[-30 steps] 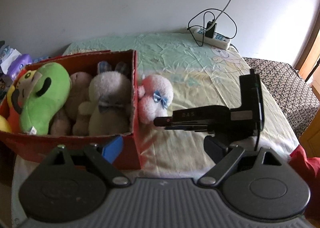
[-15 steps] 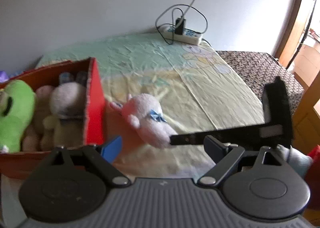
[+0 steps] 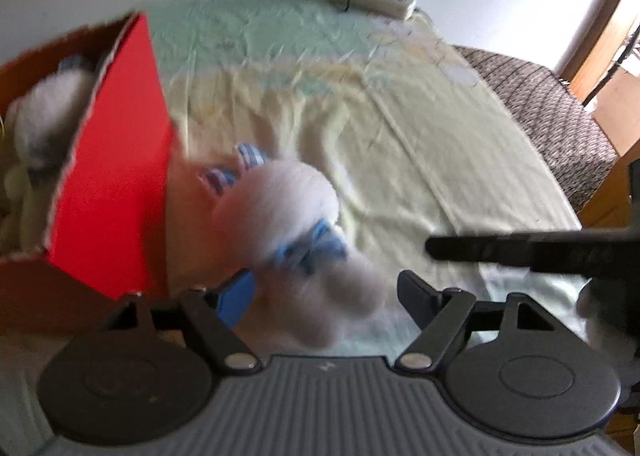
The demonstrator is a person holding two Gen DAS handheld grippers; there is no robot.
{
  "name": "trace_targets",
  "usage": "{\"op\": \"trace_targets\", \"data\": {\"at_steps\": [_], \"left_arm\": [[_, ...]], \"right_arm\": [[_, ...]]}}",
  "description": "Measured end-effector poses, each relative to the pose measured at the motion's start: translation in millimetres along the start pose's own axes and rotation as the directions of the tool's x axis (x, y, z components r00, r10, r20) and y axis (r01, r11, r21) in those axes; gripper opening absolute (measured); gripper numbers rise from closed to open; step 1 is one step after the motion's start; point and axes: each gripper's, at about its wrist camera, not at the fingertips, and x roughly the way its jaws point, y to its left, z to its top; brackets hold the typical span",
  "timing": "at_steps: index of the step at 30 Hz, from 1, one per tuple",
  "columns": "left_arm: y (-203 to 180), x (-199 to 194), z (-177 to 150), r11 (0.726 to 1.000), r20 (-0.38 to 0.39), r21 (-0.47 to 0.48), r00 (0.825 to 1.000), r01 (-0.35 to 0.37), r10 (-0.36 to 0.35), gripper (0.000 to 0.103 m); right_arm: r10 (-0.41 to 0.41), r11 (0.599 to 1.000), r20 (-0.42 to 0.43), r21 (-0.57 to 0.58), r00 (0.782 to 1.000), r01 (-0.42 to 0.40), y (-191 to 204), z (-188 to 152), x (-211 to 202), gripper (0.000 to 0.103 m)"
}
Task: Organize objects
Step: 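Close the right gripper on the pink plush's head, then lift the pink plush with the right gripper and carry it over the box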
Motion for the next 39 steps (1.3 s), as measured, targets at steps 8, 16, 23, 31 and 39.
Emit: {"op": "trace_targets", "data": {"at_steps": [8,16,23,31,39], "left_arm": [[7,17,-4,0.998,-0.034,-0.028,0.997,-0.064,0.063,0.092],[7,34,5,0.997,-0.049,-0.024,0.996,-0.076,0.075,0.091],[8,35,8,0.994,-0.063,-0.025,0.993,-0.102,0.100,0.079],[-7,26,10,0.996,-0.089,0.033,0.992,-0.088,0.090,0.072],[-32,21,13,0.988,-0.089,0.127,0.991,-0.088,0.100,0.071]], "right_arm": [[0.133,0.987,-0.044,0.095,0.990,-0.129,0,10,50,0.044],[0.175,0.978,-0.103,0.131,0.979,-0.161,-1,8,81,0.053],[0.177,0.978,-0.104,0.129,0.979,-0.163,0,2,70,0.039],[0.157,0.977,-0.069,0.154,0.985,-0.145,2,-6,45,0.034],[0.141,0.977,-0.026,0.165,0.990,-0.135,9,-15,20,0.032]]}}
